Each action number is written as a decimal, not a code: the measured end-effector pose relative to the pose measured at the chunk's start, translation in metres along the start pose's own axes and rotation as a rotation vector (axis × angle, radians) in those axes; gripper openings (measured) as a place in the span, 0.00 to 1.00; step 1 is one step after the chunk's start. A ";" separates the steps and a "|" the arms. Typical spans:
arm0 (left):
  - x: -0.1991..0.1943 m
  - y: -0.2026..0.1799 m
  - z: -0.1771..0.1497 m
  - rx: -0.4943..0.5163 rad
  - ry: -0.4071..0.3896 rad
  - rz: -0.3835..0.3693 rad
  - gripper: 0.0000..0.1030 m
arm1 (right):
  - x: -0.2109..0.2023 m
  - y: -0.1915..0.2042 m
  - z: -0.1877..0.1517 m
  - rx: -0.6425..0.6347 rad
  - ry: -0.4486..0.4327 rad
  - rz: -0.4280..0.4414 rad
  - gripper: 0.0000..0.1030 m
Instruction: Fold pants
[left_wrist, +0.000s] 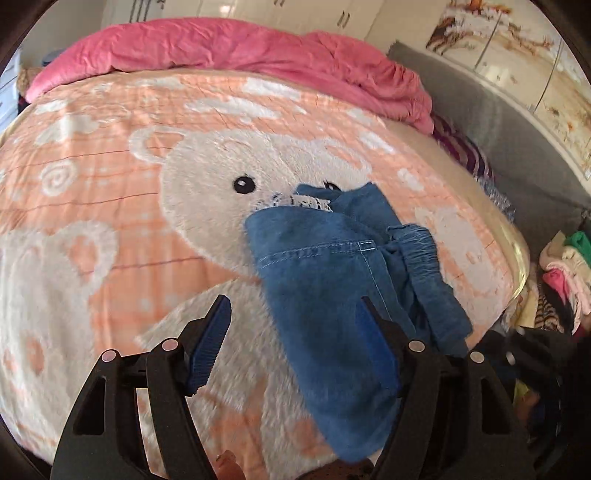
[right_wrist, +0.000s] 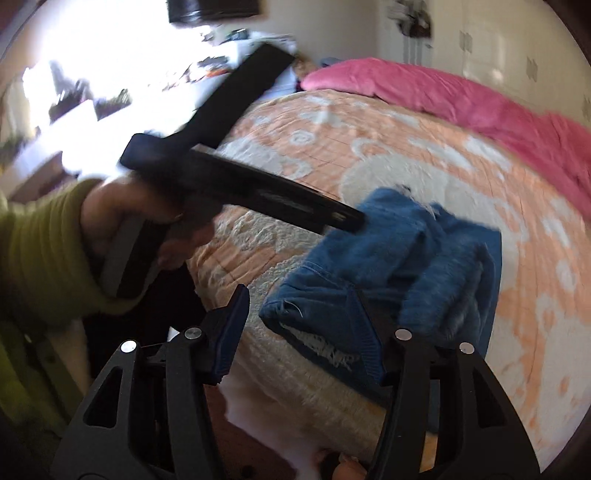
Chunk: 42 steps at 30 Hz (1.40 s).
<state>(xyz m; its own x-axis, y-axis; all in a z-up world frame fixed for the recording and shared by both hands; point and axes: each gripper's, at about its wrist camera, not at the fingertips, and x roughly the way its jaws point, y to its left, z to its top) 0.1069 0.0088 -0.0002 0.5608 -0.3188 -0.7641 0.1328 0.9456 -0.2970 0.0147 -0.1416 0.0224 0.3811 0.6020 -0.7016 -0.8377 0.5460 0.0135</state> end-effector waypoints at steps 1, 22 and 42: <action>0.005 -0.003 0.002 0.012 0.009 0.005 0.67 | 0.004 0.005 0.001 -0.045 0.011 -0.020 0.47; 0.034 -0.012 0.003 0.012 0.042 0.029 0.69 | 0.013 -0.025 -0.032 0.166 0.136 0.077 0.32; 0.000 -0.032 -0.004 0.062 -0.035 0.029 0.69 | -0.047 -0.134 -0.044 0.530 -0.022 -0.223 0.59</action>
<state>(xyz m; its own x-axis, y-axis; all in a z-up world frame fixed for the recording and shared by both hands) 0.0996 -0.0219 0.0071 0.5934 -0.2900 -0.7508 0.1664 0.9569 -0.2381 0.0915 -0.2686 0.0221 0.5385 0.4480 -0.7136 -0.4276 0.8751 0.2266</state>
